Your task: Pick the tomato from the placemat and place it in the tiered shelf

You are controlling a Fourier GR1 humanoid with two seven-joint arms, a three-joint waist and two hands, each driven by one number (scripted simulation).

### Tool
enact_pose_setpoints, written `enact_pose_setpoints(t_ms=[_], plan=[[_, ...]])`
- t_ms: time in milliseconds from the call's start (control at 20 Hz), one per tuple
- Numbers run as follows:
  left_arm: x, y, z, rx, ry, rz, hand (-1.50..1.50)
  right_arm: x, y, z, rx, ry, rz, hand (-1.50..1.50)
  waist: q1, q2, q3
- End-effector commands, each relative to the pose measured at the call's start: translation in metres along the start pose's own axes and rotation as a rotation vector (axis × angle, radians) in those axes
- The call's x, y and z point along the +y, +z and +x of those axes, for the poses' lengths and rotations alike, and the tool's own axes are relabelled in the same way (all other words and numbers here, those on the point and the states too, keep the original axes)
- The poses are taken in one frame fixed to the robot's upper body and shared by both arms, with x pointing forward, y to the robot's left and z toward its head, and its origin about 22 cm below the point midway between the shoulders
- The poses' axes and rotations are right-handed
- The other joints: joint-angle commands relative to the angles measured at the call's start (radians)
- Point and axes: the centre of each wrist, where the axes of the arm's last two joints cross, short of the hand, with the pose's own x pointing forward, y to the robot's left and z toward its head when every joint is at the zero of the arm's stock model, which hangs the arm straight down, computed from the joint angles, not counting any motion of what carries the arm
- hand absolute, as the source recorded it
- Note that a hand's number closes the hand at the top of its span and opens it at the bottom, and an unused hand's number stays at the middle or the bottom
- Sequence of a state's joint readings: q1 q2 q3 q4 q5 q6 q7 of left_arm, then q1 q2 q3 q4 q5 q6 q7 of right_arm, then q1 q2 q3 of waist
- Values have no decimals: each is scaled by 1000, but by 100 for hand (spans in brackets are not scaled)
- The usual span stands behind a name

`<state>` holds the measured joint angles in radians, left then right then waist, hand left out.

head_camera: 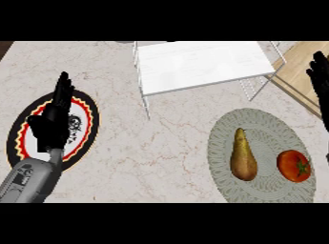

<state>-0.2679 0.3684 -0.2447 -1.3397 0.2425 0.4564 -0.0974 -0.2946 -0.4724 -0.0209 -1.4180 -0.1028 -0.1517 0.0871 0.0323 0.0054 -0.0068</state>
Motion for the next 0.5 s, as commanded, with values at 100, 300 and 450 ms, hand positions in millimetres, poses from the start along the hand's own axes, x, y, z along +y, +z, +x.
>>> enact_pose_setpoints(t_ms=[100, 300, 450], plan=[[25, 27, -32, 260, 28, 29, 0, -67, 38, -18, -144, -34, -207, 150, -73, -18, 10], [35, 55, -68, 499, 90, 28, 0, -139, 93, -75, 178, 288, -397, 150, -146, 21, 4], [37, 57, -62, 552, 134, -65, 0, -128, 138, -122, 193, -119, -515, 150, -89, -10, 14]])
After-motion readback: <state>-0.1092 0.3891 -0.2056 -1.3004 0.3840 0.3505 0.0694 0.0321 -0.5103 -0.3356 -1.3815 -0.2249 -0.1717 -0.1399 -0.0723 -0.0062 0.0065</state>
